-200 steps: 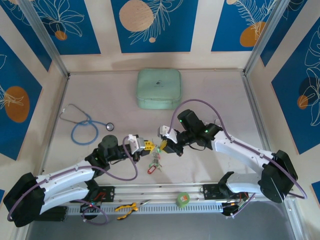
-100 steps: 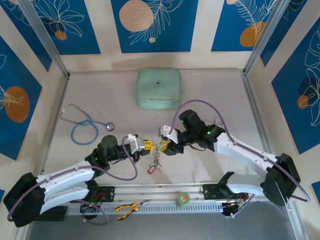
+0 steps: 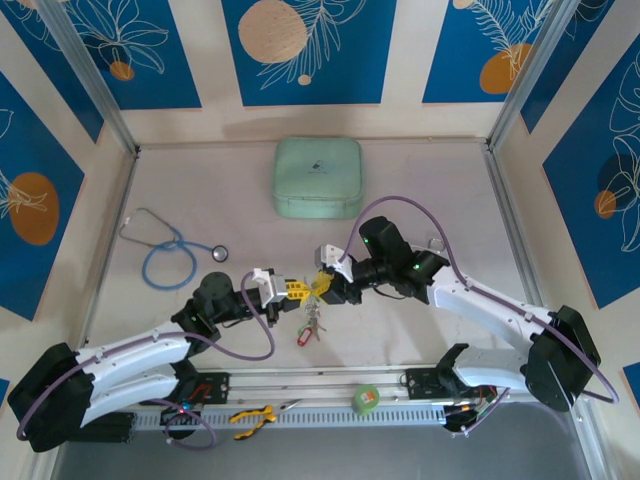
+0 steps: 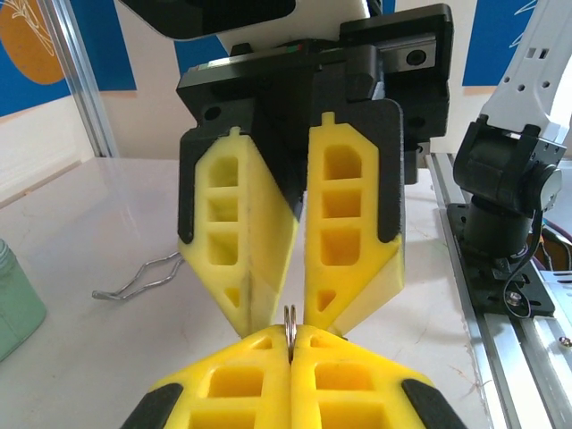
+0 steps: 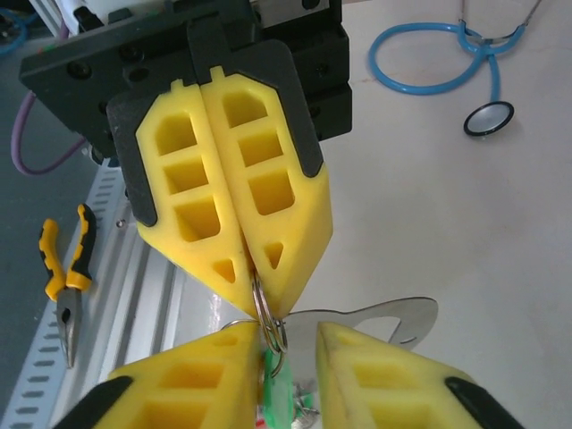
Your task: Put the keys on the keyring
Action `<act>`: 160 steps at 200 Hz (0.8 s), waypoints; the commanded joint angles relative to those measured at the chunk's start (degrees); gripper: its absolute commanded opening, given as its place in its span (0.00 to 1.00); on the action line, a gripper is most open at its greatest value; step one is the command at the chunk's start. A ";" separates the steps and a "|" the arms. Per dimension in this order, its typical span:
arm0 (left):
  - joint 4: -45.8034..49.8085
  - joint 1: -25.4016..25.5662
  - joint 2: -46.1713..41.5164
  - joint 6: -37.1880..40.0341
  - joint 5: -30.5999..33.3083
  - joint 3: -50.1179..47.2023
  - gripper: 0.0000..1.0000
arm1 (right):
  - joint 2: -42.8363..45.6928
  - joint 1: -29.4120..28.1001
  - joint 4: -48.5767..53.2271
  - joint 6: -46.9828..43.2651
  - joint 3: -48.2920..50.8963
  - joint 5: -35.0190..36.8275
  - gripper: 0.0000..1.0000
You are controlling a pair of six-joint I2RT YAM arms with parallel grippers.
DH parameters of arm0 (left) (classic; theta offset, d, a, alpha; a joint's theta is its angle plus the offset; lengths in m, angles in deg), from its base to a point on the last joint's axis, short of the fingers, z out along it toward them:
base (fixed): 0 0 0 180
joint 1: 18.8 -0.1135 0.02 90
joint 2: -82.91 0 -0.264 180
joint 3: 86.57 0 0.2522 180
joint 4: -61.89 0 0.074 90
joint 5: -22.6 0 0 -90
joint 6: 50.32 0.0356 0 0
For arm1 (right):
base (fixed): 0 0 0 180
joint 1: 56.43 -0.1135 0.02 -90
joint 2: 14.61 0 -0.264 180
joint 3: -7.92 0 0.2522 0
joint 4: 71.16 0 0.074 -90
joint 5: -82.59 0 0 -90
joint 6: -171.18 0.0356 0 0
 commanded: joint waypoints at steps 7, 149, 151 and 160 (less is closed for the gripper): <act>-4.18 0.10 0.04 -1.31 -2.04 -0.18 0.00 | -0.70 -0.33 -1.06 0.30 0.50 -1.66 0.15; 21.68 0.13 -4.58 9.27 7.21 5.92 0.33 | -2.37 -3.83 18.77 -12.63 -9.18 12.80 0.00; 21.90 0.18 -4.58 9.34 7.06 6.01 0.33 | -2.37 -3.84 18.89 -12.73 -9.36 13.01 0.00; 22.18 0.10 -4.50 9.57 6.37 6.21 0.33 | -2.54 -4.59 19.65 -13.33 -9.99 14.27 0.00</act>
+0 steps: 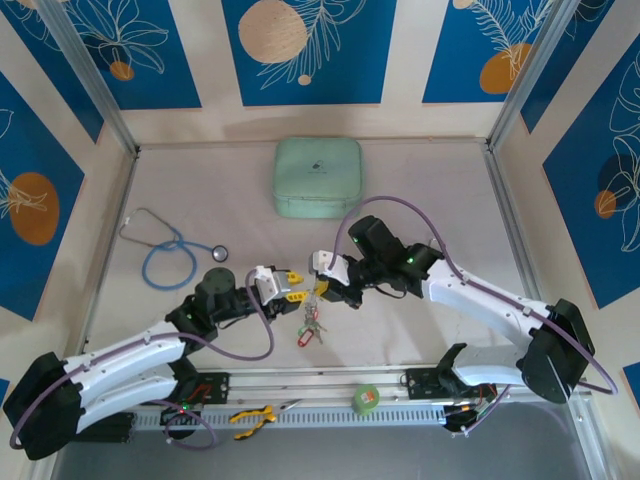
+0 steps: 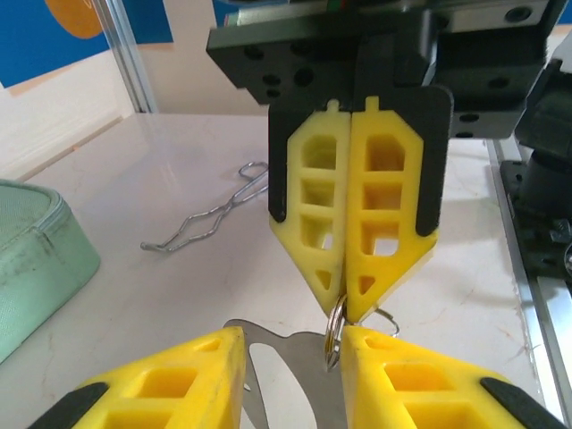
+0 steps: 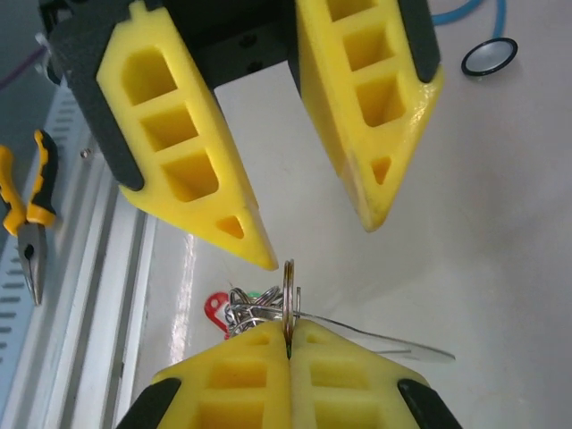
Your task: Put the keys on the keyring
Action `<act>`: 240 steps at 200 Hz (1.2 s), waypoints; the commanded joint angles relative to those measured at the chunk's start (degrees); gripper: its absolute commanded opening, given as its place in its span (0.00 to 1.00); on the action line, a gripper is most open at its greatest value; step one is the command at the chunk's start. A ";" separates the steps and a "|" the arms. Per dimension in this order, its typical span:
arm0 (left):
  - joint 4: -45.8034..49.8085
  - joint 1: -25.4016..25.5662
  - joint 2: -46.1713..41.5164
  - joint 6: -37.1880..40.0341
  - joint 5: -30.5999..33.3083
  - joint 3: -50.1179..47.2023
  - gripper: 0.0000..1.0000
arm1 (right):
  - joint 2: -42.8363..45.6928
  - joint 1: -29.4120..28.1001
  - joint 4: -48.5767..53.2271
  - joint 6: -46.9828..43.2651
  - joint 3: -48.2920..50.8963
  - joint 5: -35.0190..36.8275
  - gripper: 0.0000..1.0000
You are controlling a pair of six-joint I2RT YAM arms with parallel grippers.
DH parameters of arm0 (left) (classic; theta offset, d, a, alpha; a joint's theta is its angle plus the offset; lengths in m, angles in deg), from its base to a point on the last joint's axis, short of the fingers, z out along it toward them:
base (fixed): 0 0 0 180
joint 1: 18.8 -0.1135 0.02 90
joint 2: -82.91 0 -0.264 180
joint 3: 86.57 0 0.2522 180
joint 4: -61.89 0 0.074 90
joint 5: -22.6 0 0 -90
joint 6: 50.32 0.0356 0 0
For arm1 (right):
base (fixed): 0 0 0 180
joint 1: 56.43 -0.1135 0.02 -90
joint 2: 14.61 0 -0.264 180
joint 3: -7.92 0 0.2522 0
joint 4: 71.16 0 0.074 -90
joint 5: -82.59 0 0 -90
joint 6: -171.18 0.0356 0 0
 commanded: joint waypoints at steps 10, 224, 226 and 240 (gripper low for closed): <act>6.95 0.12 -0.52 3.90 -1.15 2.66 0.33 | -0.37 -2.21 6.49 -4.69 -3.95 5.56 0.00; -8.59 0.13 0.45 -2.40 -6.01 -2.03 0.00 | 4.36 0.69 -3.54 3.31 2.37 -2.85 0.39; -9.09 0.17 0.51 -2.59 -5.96 -2.22 0.00 | 4.32 0.70 -3.58 3.40 2.50 -2.92 0.40; -11.95 0.14 0.79 -3.90 -5.94 -3.28 0.00 | 3.86 0.86 -3.78 3.79 3.18 -4.05 0.41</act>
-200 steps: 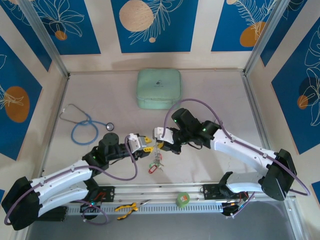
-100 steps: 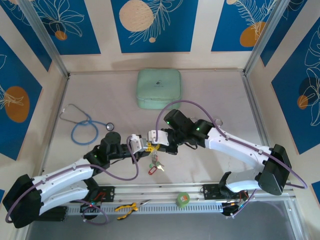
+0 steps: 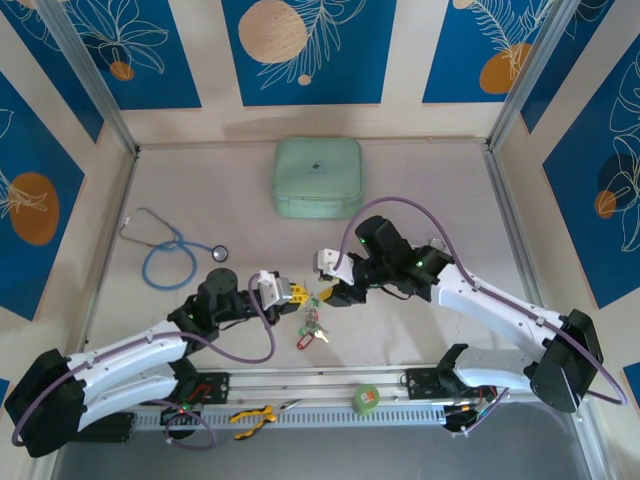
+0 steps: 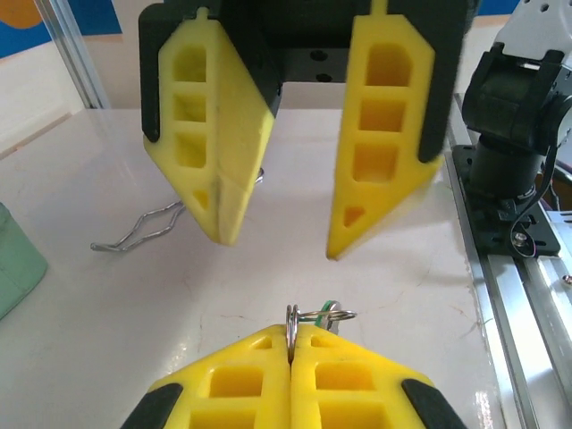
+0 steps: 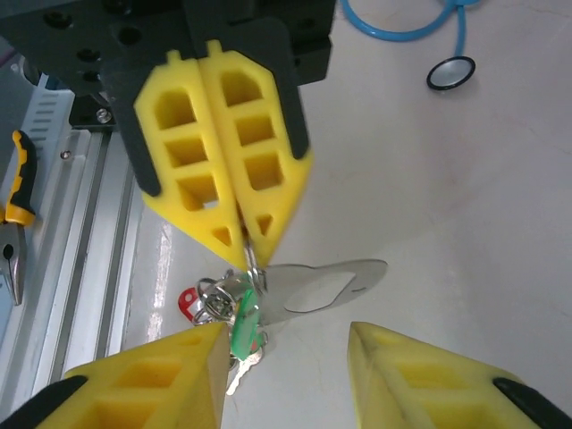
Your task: Put the keys on the keyring
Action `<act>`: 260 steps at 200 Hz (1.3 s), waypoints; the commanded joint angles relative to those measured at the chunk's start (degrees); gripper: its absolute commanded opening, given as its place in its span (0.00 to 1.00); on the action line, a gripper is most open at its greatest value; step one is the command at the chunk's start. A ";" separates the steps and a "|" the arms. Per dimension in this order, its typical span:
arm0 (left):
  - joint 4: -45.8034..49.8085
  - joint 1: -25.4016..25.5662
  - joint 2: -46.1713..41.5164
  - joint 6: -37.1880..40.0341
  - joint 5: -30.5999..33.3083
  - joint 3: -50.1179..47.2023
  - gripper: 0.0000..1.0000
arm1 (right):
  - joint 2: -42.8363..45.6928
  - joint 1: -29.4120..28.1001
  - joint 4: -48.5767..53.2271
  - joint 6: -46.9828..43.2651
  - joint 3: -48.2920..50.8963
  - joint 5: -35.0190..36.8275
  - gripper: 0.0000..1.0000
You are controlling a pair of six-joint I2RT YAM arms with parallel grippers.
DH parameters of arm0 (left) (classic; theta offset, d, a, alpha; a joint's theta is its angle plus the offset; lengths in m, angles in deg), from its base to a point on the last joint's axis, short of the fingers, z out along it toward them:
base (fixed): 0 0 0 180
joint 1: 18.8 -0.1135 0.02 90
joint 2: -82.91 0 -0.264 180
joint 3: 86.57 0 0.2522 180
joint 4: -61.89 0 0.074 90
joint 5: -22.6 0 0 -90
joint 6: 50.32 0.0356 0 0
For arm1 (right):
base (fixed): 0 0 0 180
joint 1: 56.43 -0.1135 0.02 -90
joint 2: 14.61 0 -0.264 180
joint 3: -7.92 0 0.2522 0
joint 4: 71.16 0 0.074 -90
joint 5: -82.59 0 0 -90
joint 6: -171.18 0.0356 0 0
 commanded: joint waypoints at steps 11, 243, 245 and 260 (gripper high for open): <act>-11.23 0.11 -0.34 -4.15 -0.46 -2.31 0.00 | -0.52 0.29 -3.04 3.08 2.17 -6.17 0.42; -18.02 0.13 3.43 -6.64 -2.75 -2.16 0.00 | -2.70 -0.12 -3.77 3.22 2.55 -4.03 0.20; -18.07 0.15 3.48 -6.64 -2.79 -2.16 0.00 | -2.35 0.05 -4.02 3.36 2.72 -4.23 0.21; -18.26 0.10 3.55 -6.79 -2.83 -2.41 0.00 | -0.01 1.77 -5.32 4.29 4.07 -6.11 0.28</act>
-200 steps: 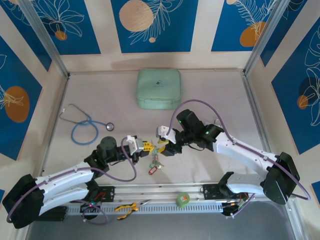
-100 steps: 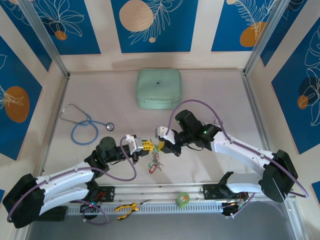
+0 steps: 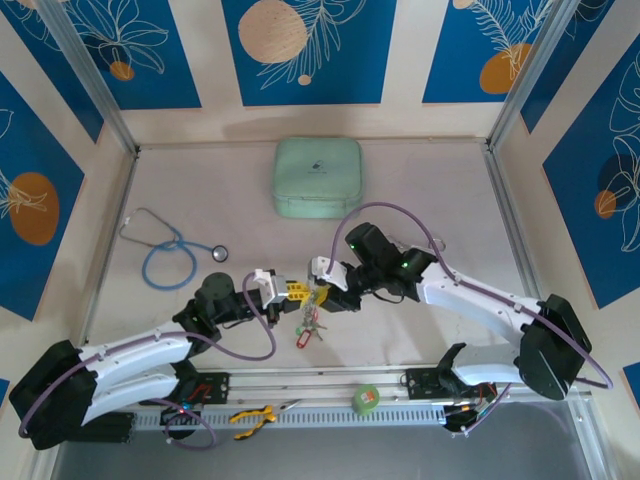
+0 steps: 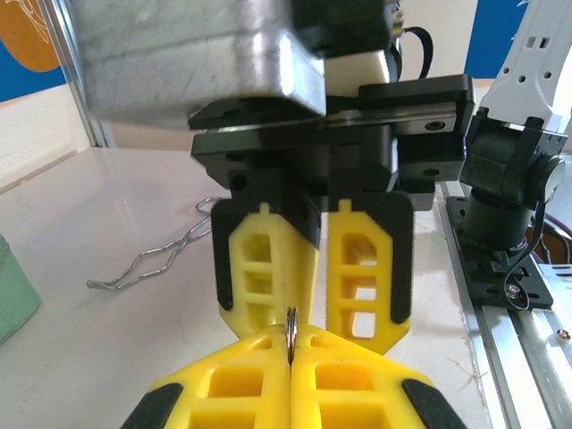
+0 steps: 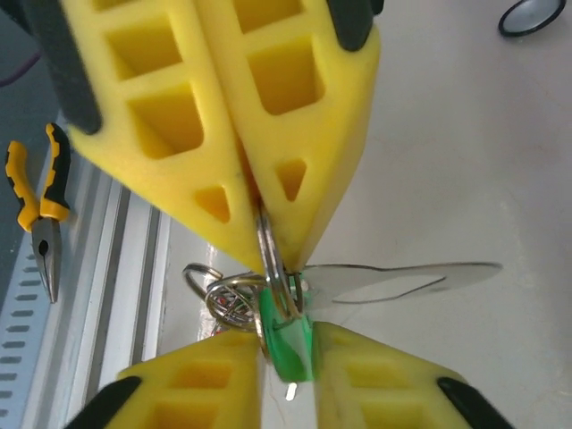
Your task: Put the keys on the keyring
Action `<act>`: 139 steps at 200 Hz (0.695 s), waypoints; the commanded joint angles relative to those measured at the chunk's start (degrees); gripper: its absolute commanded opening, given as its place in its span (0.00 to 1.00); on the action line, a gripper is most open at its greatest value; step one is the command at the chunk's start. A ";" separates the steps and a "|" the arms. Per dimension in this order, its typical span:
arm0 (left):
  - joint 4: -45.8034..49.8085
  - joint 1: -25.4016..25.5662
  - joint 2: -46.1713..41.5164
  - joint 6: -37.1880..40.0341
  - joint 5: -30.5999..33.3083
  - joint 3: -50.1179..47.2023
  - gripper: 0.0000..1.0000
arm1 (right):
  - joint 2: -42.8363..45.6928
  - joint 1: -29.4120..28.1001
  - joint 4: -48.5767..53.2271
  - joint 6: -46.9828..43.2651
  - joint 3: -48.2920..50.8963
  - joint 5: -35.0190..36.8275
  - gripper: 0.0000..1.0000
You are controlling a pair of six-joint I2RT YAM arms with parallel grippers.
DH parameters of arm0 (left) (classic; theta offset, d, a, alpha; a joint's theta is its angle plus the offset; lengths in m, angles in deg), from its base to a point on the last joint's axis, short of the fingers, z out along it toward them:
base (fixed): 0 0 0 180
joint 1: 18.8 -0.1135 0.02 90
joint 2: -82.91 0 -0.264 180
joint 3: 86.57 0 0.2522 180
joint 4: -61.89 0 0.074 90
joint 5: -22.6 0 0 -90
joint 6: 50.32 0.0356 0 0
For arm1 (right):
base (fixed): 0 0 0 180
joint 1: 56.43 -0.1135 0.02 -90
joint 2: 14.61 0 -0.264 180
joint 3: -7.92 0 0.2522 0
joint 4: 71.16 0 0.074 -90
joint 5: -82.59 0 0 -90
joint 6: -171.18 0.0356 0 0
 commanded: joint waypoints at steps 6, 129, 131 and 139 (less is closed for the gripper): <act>-4.67 0.17 0.08 -1.14 -1.85 0.33 0.00 | 5.31 2.69 -2.93 1.63 1.82 -3.39 0.30; -6.69 0.11 1.27 -2.43 -3.09 0.39 0.00 | 3.75 3.21 -7.77 4.69 1.75 -8.88 0.22; -6.66 0.15 1.26 -2.43 -3.11 0.39 0.00 | 3.68 3.21 -7.76 4.63 1.75 -8.88 0.22; -6.65 0.15 1.32 -2.43 -3.08 0.31 0.00 | 3.42 2.99 -7.89 4.60 1.67 -8.93 0.21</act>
